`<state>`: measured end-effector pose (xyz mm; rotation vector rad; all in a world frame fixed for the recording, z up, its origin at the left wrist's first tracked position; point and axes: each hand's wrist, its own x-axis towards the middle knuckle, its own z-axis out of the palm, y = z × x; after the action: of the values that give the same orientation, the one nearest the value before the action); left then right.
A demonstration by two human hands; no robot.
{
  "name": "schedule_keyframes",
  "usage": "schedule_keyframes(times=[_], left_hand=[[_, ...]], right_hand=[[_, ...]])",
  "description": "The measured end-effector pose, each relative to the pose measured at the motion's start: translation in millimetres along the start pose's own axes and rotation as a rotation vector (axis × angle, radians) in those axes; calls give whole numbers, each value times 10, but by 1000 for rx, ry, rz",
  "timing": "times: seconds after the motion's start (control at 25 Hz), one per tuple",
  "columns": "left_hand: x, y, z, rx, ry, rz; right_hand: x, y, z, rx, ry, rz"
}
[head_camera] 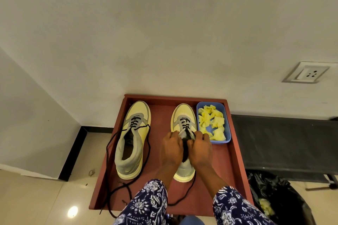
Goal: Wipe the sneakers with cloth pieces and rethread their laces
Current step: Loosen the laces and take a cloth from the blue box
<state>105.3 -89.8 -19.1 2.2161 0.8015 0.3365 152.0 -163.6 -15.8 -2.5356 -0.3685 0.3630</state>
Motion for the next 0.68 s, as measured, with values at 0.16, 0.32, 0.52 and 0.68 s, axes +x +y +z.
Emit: schedule_keyframes(times=[0.16,0.32,0.52,0.68], left_hand=[[-28,-7,16,-31,-1,-31],[-35,-21,-39,-55,-76,-69],[-44,-43,-182,-64,-70,-2],[15,-78,-391,-26,14,28]], right_hand=[[-43,-2,36,36,31,-7],[-70,-12,12,13,1,2],[-95,-120,-43,-32,94,-11],[-97,-366,-36,47,170,-80]])
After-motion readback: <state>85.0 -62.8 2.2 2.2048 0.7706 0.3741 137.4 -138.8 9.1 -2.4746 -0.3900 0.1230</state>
